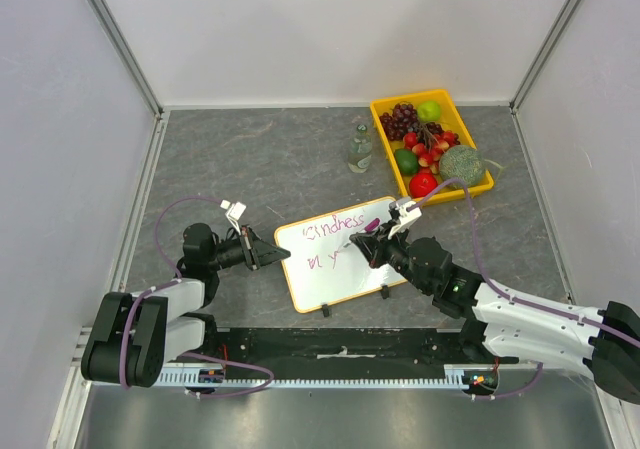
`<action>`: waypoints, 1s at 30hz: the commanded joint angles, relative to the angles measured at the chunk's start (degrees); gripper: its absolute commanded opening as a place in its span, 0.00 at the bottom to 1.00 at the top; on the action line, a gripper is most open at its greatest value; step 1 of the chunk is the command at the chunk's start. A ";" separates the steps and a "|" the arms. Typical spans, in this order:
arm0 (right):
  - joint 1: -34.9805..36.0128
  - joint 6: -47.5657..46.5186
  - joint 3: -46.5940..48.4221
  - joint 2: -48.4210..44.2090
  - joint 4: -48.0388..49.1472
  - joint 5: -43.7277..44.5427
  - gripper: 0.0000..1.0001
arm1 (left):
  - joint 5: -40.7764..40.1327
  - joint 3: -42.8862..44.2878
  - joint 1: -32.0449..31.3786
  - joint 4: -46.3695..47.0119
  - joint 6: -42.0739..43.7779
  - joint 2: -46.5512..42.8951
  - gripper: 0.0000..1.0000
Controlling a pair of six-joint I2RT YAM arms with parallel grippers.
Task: Write a sentence on the whiteboard
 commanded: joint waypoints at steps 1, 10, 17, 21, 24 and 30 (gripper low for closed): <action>-0.35 -0.51 0.30 0.33 -0.34 -0.51 0.00 | -0.34 0.75 -0.07 0.25 0.57 0.80 0.02; -0.35 -0.60 -1.19 -1.43 -2.62 -1.31 0.00 | -0.34 0.75 -0.07 0.34 0.48 0.81 0.02; -0.35 -0.77 -1.63 -3.10 -4.21 0.97 0.00 | -0.34 0.75 -0.07 0.51 0.48 0.89 0.02; -0.35 -0.51 -1.11 -2.75 -3.94 2.91 0.00 | -0.34 0.66 -0.07 0.43 0.31 1.07 0.02; -0.35 -0.51 -0.32 -2.13 -3.15 3.70 0.00 | -0.34 0.75 -0.07 0.43 0.31 0.98 0.02; -0.53 -0.60 1.62 -0.55 -2.10 4.23 0.00 | -0.33 0.75 -0.07 0.52 0.39 0.89 0.02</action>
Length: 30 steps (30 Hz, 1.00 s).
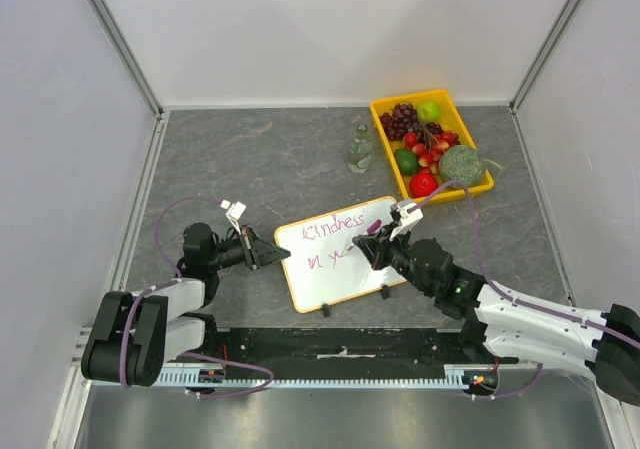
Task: Write a sentence on the whiteboard
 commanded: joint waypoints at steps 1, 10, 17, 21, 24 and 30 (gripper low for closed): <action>-0.53 -0.93 2.58 1.46 0.55 3.88 0.00 | -0.25 0.66 -0.15 0.32 0.70 0.63 0.02; -0.70 -0.40 3.37 1.55 0.99 4.23 0.00 | -0.25 0.66 -0.15 0.41 0.79 0.63 0.02; -0.70 -0.22 3.99 3.31 1.87 1.42 0.00 | -0.16 0.66 -0.15 0.32 0.70 0.54 0.02; -0.70 0.13 3.82 3.40 1.87 0.28 0.00 | -0.25 0.66 -0.07 0.32 0.70 0.46 0.02; -0.79 0.57 2.94 1.65 2.39 -0.07 0.00 | -0.25 0.66 -0.07 0.32 0.70 0.54 0.02; -1.31 1.18 2.06 -2.49 2.13 -1.48 0.00 | -0.25 0.66 -0.15 0.32 0.70 0.54 0.02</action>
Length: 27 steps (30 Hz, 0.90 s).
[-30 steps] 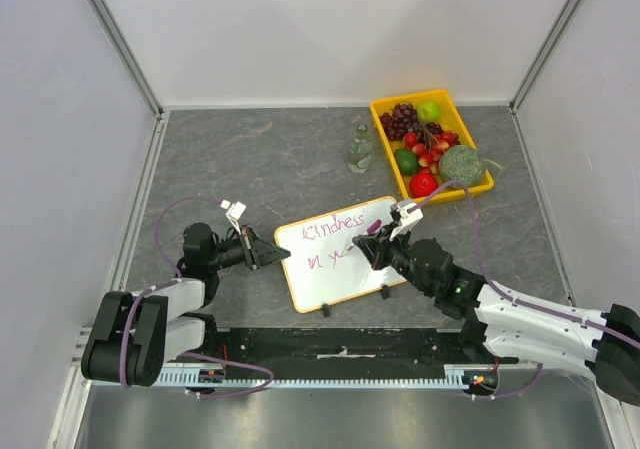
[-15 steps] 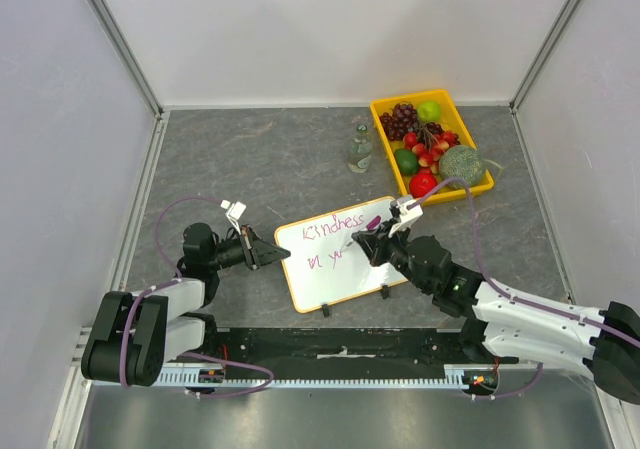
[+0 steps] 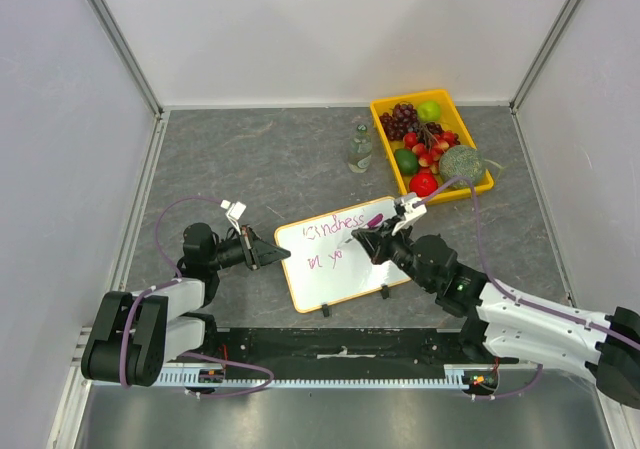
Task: Write a sentence on the whiteboard
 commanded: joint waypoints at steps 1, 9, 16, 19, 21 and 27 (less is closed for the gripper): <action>-0.64 0.94 -0.35 -3.60 1.06 -0.59 0.00 | -0.36 0.66 -0.07 0.27 0.72 0.54 0.02; -1.25 0.68 -1.14 -4.32 -0.17 0.47 0.00 | -0.36 0.66 -0.15 0.36 0.72 0.54 0.02; -1.43 0.94 -2.63 -3.08 0.53 0.47 0.00 | -0.36 0.66 -0.15 0.27 0.72 0.54 0.02; -1.43 1.03 -3.34 -2.73 0.97 0.73 0.00 | -0.36 0.66 -0.07 0.36 0.72 0.72 0.02; -1.34 1.29 -4.04 -2.65 1.14 0.82 0.00 | -0.36 0.66 -0.07 0.36 0.72 0.72 0.02; -1.52 1.91 -5.53 -3.17 1.06 0.91 0.00 | -0.36 0.66 -0.07 0.36 0.72 0.72 0.02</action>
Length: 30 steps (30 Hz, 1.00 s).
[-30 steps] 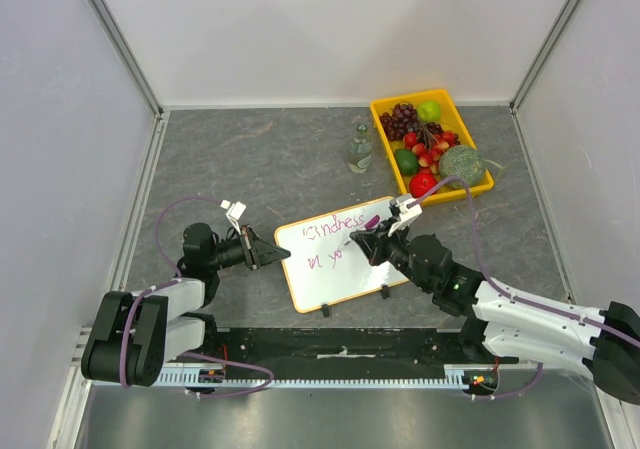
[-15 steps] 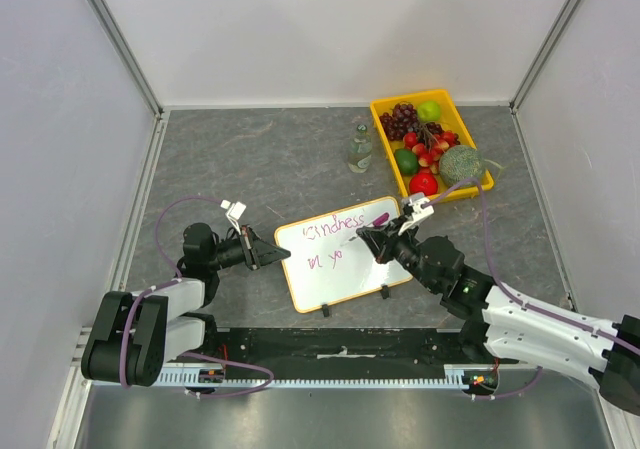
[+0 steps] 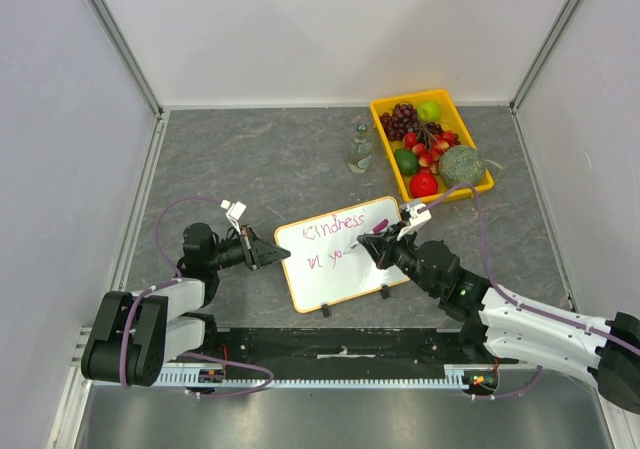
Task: Write a sentence on the whiteboard
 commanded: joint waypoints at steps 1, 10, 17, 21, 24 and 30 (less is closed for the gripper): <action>-0.38 0.75 -1.45 -0.83 0.86 0.91 0.00 | -0.47 0.66 -0.15 0.32 0.72 0.72 0.02; -0.38 0.31 0.74 -1.98 1.04 1.35 0.00 | -0.29 0.66 -0.07 0.49 0.63 0.98 0.02; -0.47 -0.30 2.77 -1.01 1.21 1.17 0.00 | -0.29 0.66 -0.07 0.49 0.63 1.07 0.02; -0.47 0.05 2.60 -0.40 1.83 1.35 0.00 | -0.29 0.66 -0.07 0.49 0.63 1.07 0.02; -0.56 0.22 2.51 -0.05 2.18 1.61 0.00 | -0.20 0.75 -0.06 0.58 0.63 1.07 0.02; -0.65 0.31 1.81 0.31 2.36 2.40 0.00 | -0.20 0.66 -0.07 0.49 0.63 0.89 0.02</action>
